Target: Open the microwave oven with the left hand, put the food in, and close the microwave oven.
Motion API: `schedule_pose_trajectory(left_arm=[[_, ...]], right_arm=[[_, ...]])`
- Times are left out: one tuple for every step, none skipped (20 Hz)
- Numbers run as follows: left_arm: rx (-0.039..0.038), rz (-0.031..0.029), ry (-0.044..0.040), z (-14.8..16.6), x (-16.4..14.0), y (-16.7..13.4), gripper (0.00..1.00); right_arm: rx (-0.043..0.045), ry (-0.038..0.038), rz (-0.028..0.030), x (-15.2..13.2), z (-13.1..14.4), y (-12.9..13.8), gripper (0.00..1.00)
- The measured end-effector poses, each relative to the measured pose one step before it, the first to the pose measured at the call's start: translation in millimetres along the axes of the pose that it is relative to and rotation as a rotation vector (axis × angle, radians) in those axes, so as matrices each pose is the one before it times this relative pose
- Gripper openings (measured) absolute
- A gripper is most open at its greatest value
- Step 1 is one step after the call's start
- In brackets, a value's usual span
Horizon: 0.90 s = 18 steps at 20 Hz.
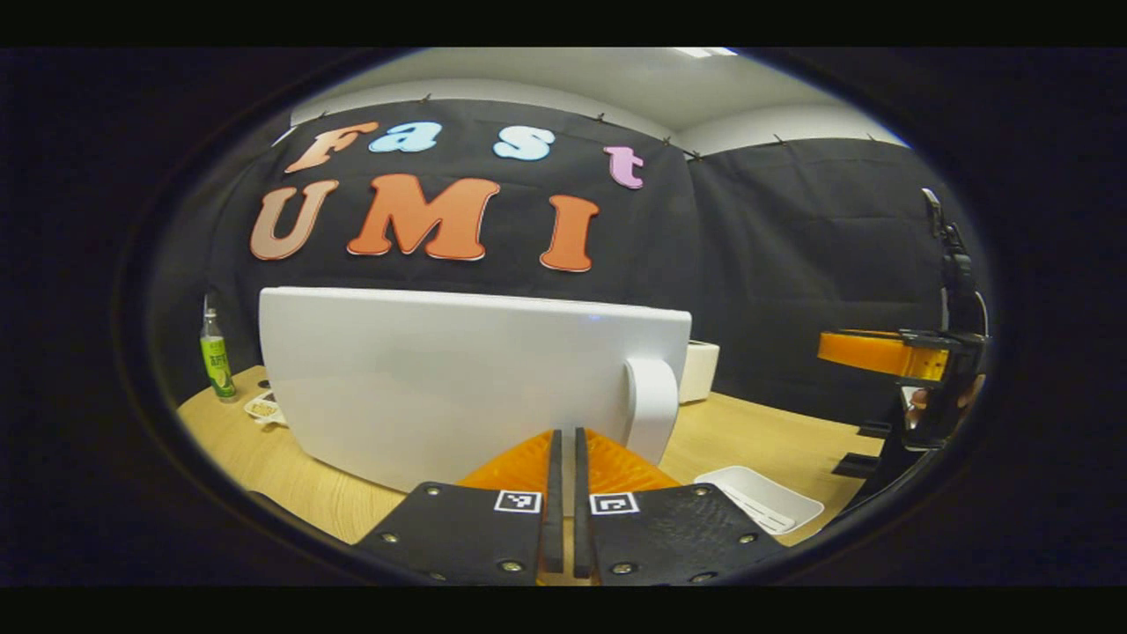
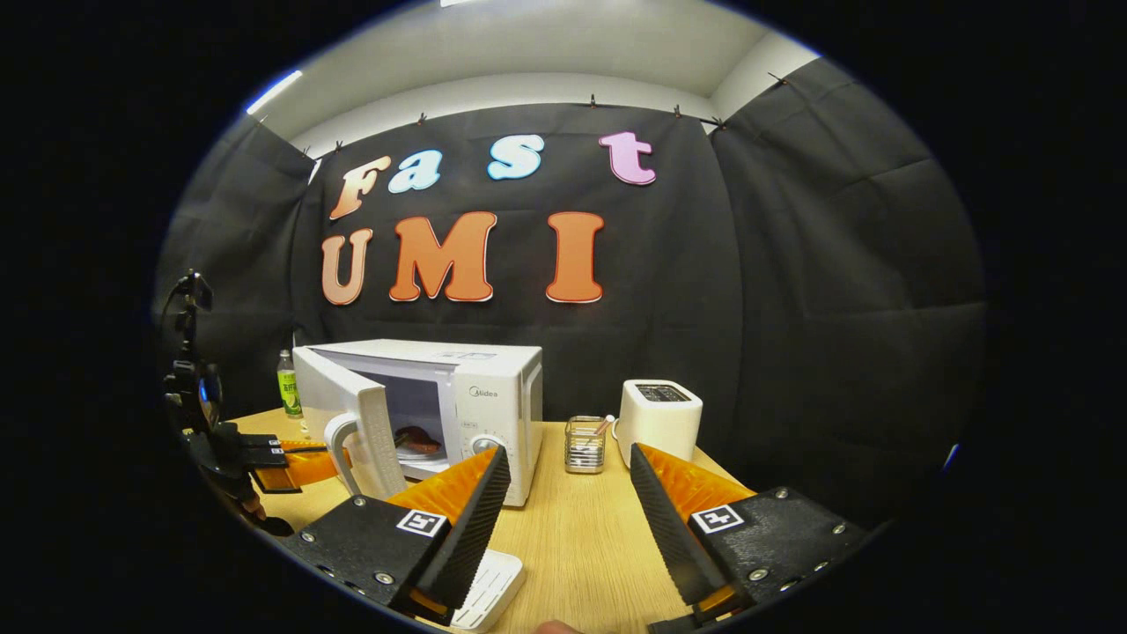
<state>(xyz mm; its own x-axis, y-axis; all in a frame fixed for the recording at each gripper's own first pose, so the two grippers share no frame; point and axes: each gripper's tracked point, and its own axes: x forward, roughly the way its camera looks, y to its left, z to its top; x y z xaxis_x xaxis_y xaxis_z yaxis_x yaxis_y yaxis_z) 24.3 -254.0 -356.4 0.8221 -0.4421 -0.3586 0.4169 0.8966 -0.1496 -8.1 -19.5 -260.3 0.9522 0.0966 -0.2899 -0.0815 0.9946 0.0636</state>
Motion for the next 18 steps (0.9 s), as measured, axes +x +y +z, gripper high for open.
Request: schedule_pose_trajectory(left_arm=[[-0.00488,0.02697,0.00984,-4.58,10.32,3.40,0.07],[-0.00345,0.00212,0.00349,0.31,9.95,-0.51,0.06],[-0.00126,-0.00189,0.00197,-0.76,8.98,-2.73,0.03],[0.00289,0.00014,0.00059,1.19,8.03,-1.14,0.05],[0.00722,0.00598,0.00268,-0.48,8.69,0.39,0.05],[0.00807,0.00771,0.00257,0.69,8.54,1.60,0.05],[-0.00053,0.00415,0.00904,-2.47,7.90,-0.37,0.04],[-0.00512,0.00231,0.00663,-1.21,8.56,-1.61,0.04],[-0.00225,0.00602,0.00572,-1.26,8.25,0.93,0.05],[0.00066,0.00590,0.00391,0.37,7.57,0.82,0.06],[0.00261,0.01072,-0.00115,-1.63,5.75,0.96,0.06],[0.00109,0.01107,0.00684,-2.03,5.21,1.31,0.06],[-0.00721,0.00166,0.00698,-1.77,4.03,0.70,0.06],[-0.01433,-0.01401,0.00565,-0.88,1.68,-4.30,0.05],[0.00168,-0.00197,0.00018,0.41,2.53,-2.97,0.00],[0.00816,-0.00124,0.00265,0.00,2.00,-2.88,0.01],[0.01363,0.01200,-0.00317,0.04,2.00,0.15,0.00],[0.00933,0.00595,-0.00547,1.49,1.50,0.79,0.00]], right_arm=[[-0.00352,0.00594,-0.00384,0.72,-2.17,-0.96,0.86],[-0.00715,0.00263,-0.00109,-0.36,-0.54,0.16,0.86],[-0.00972,-0.00104,-0.00029,-0.23,0.91,0.47,0.86],[-0.01037,0.00189,0.00130,-0.69,0.11,0.04,0.86],[-0.00501,0.00505,0.00366,-0.46,-0.60,0.47,0.86],[0.00319,-0.00134,0.00862,-2.02,1.04,1.86,0.86],[0.00521,-0.00142,0.00798,-1.01,2.46,1.55,0.87],[0.00414,-0.00238,0.00367,-0.09,1.22,0.12,0.87],[-0.00024,-0.00241,-0.00191,1.90,0.84,-2.09,0.87],[-0.00381,-0.00057,-0.00515,0.15,-0.43,-3.27,0.87],[-0.00727,0.00120,-0.00612,-1.26,-2.41,-2.20,0.88],[-0.00686,0.00189,-0.00826,0.12,-0.69,-3.07,0.88],[-0.00782,0.00227,-0.00552,-0.13,-1.51,-1.06,0.88],[-0.00687,0.00240,-0.00771,-0.02,-0.23,-1.98,0.88],[-0.00390,0.00248,-0.00450,1.57,-0.80,-2.25,0.88],[0.00030,0.00148,-0.00393,1.16,-1.26,-1.61,0.88],[0.00358,0.00245,-0.00247,2.22,-0.51,-3.68,0.88],[0.00414,-0.00090,0.00043,1.00,0.57,-1.66,0.88]])
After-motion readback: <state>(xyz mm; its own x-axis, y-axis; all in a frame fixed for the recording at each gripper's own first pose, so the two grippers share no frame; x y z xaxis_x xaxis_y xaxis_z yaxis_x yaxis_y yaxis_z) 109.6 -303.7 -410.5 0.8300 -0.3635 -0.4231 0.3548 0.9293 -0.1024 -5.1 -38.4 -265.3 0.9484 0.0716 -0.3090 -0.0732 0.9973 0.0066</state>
